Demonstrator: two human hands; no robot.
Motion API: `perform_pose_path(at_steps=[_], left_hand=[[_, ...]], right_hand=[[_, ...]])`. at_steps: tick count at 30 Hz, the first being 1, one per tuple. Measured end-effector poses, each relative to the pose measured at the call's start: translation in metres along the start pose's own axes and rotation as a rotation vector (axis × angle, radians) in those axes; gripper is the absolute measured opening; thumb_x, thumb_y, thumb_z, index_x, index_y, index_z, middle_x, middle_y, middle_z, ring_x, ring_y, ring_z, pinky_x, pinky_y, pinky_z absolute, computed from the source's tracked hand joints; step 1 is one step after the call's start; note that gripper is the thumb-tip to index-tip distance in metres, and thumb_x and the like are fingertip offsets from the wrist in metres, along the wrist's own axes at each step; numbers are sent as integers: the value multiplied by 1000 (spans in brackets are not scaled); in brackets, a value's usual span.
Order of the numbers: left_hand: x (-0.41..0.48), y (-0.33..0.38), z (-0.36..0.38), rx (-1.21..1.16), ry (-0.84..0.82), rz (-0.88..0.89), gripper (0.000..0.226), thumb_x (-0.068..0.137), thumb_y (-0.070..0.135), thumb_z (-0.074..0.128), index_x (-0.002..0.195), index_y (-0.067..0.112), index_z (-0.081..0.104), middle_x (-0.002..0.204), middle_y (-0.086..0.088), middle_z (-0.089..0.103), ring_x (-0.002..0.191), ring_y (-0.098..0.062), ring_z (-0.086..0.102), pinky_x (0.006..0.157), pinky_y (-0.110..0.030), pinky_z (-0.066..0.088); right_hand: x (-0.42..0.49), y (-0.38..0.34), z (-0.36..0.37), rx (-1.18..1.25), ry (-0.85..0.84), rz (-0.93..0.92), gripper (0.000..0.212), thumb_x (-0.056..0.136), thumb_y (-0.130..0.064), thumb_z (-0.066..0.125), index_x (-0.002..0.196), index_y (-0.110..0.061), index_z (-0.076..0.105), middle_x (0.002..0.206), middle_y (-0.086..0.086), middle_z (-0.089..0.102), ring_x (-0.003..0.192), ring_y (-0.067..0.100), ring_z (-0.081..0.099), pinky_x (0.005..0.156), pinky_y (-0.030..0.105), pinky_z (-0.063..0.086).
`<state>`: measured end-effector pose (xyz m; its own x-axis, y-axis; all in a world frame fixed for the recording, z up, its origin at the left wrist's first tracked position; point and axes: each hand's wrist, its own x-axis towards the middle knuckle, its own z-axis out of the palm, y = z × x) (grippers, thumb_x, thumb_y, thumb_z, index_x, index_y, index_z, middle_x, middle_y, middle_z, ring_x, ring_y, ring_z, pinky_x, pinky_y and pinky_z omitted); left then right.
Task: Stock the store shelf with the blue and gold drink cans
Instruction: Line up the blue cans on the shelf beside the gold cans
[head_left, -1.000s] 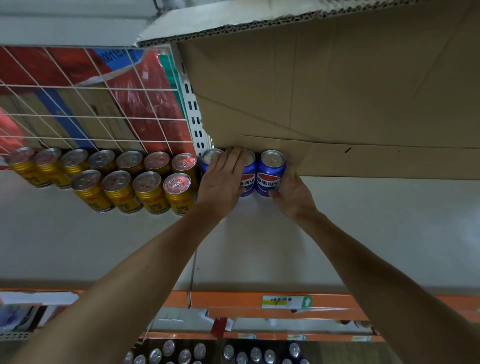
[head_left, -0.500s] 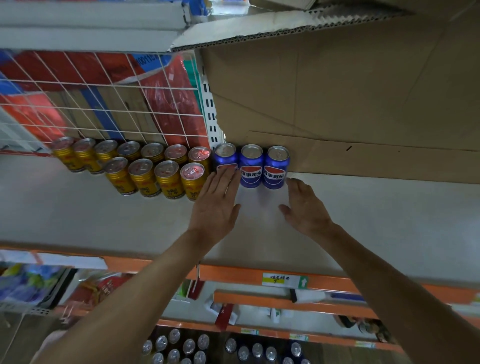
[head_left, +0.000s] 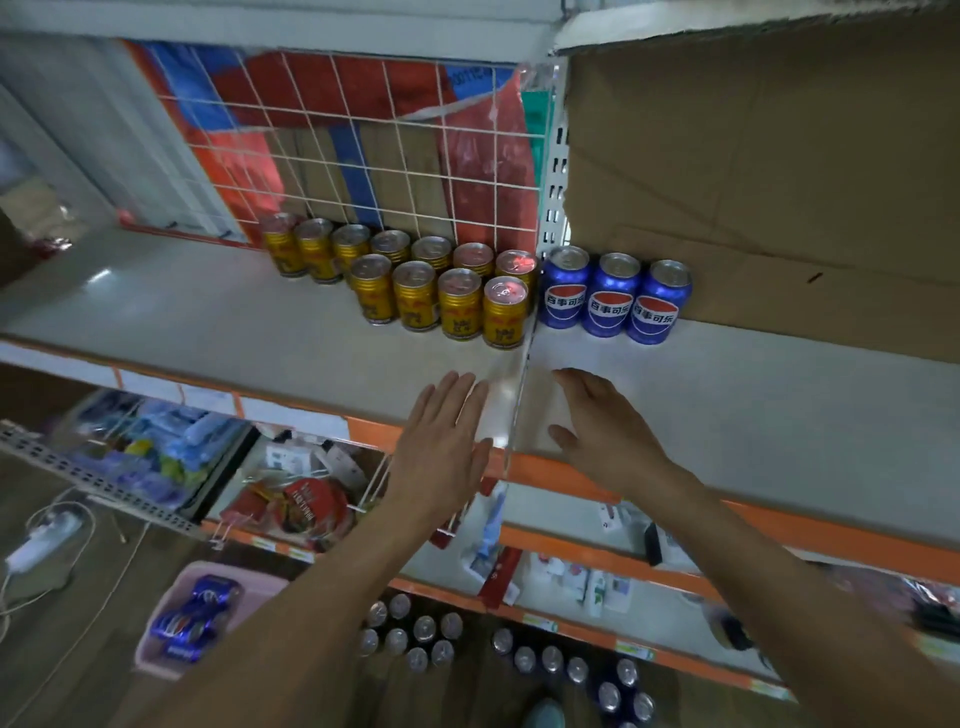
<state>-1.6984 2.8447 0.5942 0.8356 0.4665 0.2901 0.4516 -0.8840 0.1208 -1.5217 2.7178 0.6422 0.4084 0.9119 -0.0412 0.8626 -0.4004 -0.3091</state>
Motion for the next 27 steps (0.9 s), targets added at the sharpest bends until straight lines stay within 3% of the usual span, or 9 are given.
perform_pose_path(at_steps=[7, 12, 14, 16, 19, 21, 24, 27], left_hand=[[-111, -109, -38, 22, -11, -140, 60, 97, 36, 48, 146, 3, 47, 148, -17, 50, 140, -36, 44, 116, -53, 36], [-208, -195, -66, 46, -94, -331, 64, 96, 42, 34, 147, 5, 46, 150, -16, 49, 140, -33, 45, 118, -51, 35], [-250, -226, -72, 62, -157, -383, 69, 97, 44, 25, 154, 7, 35, 159, -14, 37, 148, -31, 32, 121, -50, 27], [-289, -250, -82, 62, -169, -468, 66, 99, 42, 36, 156, 10, 31, 162, -10, 32, 151, -28, 27, 125, -47, 19], [-333, -276, -95, 40, -181, -582, 68, 100, 37, 47, 159, 14, 22, 166, -5, 21, 154, -24, 17, 126, -38, 6], [-356, -295, -98, 31, -221, -651, 69, 101, 39, 48, 159, 15, 20, 167, -3, 18, 154, -23, 14, 126, -39, 8], [-383, -324, -97, 21, -244, -727, 67, 96, 42, 54, 155, 17, 33, 162, -4, 31, 151, -23, 24, 124, -41, 19], [-390, -357, -93, 28, -309, -760, 68, 98, 41, 52, 157, 19, 28, 164, 0, 26, 153, -19, 18, 125, -39, 14]], right_hand=[[3, -142, 61, 1, 33, -176, 64, 94, -23, 63, 149, -6, 37, 151, 13, 43, 137, 32, 40, 111, 37, 33], [3, -257, 133, -51, -45, -281, 61, 79, -18, 75, 132, 4, 54, 126, 24, 60, 115, 44, 58, 97, 47, 48], [5, -299, 158, -71, -73, -353, 58, 85, -24, 70, 135, -1, 51, 131, 20, 56, 119, 40, 56, 97, 45, 48], [5, -337, 180, -99, -142, -419, 61, 91, -31, 63, 142, -5, 43, 141, 17, 50, 127, 36, 50, 100, 45, 48], [10, -381, 213, -119, -187, -491, 59, 92, -31, 62, 142, -6, 43, 139, 16, 51, 125, 36, 50, 100, 44, 45], [17, -407, 235, -141, -247, -518, 62, 94, -38, 56, 146, -10, 37, 143, 13, 46, 130, 34, 45, 104, 42, 42], [30, -442, 265, -90, -356, -527, 67, 95, -36, 58, 151, -13, 30, 151, 8, 38, 140, 29, 34, 113, 40, 30], [50, -471, 292, -43, -395, -536, 70, 95, -38, 59, 153, -15, 28, 154, 6, 37, 142, 25, 35, 113, 39, 31]])
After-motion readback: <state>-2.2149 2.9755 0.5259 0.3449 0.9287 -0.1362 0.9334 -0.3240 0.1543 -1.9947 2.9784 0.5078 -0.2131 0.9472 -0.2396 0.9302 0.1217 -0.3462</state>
